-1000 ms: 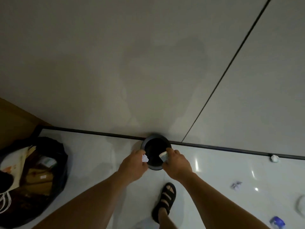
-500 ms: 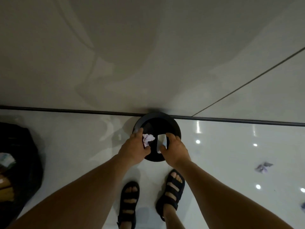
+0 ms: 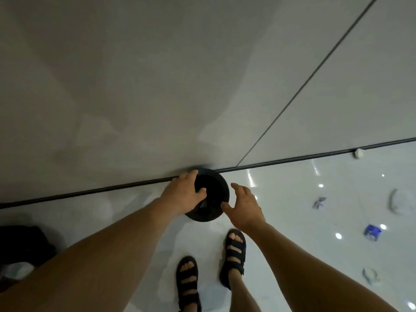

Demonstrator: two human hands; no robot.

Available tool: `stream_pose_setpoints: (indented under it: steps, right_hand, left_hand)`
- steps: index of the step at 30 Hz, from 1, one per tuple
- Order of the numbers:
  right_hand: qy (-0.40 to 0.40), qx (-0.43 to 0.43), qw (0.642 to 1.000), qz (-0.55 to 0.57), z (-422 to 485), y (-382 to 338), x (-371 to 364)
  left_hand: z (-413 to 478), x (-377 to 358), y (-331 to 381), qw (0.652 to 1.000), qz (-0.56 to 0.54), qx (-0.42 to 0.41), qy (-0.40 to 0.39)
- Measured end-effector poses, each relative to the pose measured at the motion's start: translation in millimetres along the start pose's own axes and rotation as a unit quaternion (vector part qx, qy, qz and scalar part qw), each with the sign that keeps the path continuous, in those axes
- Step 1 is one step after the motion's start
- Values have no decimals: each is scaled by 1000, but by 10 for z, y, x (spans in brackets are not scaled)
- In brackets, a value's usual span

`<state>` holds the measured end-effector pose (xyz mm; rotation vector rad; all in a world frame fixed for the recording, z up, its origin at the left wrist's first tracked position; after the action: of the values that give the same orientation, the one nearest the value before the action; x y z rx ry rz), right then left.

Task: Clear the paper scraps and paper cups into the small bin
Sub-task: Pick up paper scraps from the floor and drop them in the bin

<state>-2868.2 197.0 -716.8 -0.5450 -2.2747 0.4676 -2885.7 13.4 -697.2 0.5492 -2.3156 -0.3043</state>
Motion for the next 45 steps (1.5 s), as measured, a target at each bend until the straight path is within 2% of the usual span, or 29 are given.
stream_pose_setpoints:
  steps: [7,14,17,19,20,24,28,32,37,41,45]
  right_hand:
    - [83,-36,996,8,-1551,-147,1044]
    - [209,-106,970,68,-3216,506,1715]
    - [262,-160,947,94,-4085,1078,1840]
    - [329,-231,905,137,-5260,1937,1713]
    - [337,-245,899,136,-5478,2118,1655]
    - [331,-260,894,155,-5867,2392,1561]
    - [364,-345,845,186,-7248,3380,1083]
    - [381,-396,808,213,-8323,4091,601]
    - [384,-431,775,255,-9121,4810,172]
    - [381,-448,760,278,-9411,5342,9]
    - [359,-468,754,290,-9577,6025,-19]
  left_hand:
    - [-1166,550,1580,978,147,-149,-21]
    - [-2335,107,3126,928,249,-271,-53]
    - [-2926,-369,3817,896,289,-330,-64]
    - [-3835,-1229,4541,842,339,-410,-93]
    - [-4007,-1408,4673,830,348,-424,-99]
    - [-4165,-1618,4904,824,358,-433,-77]
    - [-5197,-2859,5469,753,411,-504,-101]
    - [-5963,-3942,5795,705,432,-548,-126]
    - [-6527,-4980,6079,652,471,-574,-153]
    - [-6635,-5653,6327,624,498,-578,-168]
    - [-6597,-6369,6745,611,513,-572,-192]
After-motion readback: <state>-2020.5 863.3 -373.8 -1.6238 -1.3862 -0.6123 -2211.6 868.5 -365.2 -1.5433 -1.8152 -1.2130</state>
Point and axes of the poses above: each hand's wrist, its own z-axis towards the middle knuckle, its own x-axis out of the back of the hand, y = z × x, the point moved 9 cm from there along z, towards the middle knuckle, and after that the axes turned 8 degrees about -y, right-handed, at the moved point
